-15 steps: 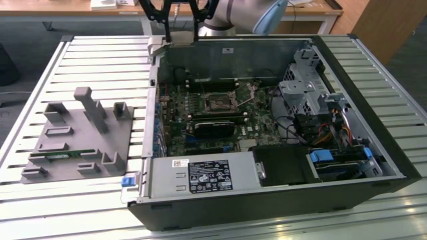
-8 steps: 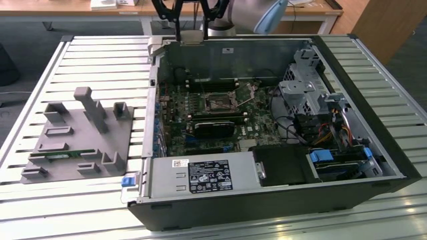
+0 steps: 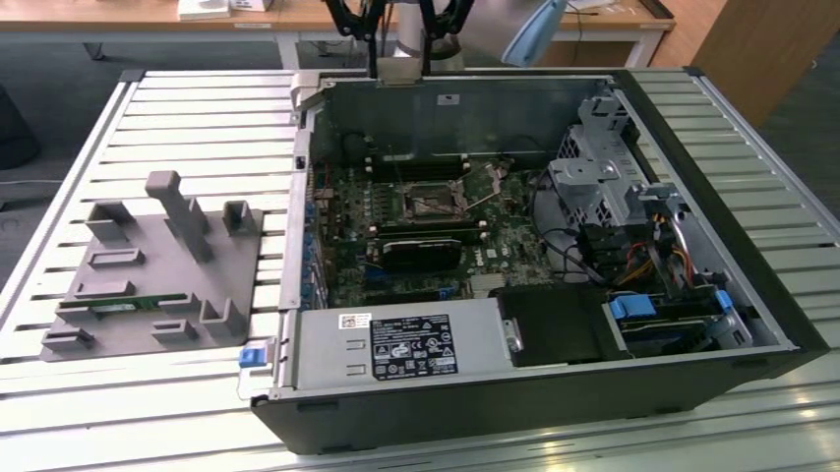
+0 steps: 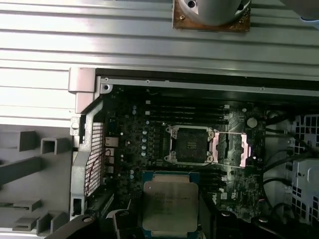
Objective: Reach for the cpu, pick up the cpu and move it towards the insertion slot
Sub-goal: 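Pick up the cpu and move it towards the insertion slot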
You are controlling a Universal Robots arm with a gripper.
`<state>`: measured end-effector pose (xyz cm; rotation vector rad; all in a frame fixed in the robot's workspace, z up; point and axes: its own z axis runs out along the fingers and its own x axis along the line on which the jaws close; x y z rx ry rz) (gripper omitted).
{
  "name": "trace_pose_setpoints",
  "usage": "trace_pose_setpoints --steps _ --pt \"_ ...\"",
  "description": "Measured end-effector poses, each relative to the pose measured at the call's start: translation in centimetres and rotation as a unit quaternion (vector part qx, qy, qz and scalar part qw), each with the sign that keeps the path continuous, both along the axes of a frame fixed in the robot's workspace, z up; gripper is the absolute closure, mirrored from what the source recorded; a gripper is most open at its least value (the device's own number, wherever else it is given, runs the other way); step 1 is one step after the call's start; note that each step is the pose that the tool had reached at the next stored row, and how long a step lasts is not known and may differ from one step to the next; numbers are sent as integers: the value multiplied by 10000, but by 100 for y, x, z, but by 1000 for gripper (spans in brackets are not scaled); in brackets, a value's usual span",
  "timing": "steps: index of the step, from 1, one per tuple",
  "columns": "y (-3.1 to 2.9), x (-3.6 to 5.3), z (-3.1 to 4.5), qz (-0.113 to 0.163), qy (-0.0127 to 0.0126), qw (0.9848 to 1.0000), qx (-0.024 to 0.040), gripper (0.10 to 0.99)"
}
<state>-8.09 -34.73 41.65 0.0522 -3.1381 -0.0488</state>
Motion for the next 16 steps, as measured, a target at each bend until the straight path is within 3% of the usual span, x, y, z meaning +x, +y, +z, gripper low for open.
trace_pose_setpoints --steps 6,13,14,16 --pt "54 120 0 0 0 10000 0 545" --pt "171 214 0 0 1 10000 0 545" --pt "225 276 -1 0 0 10000 0 545" --pt "254 314 0 0 0 10000 0 545"
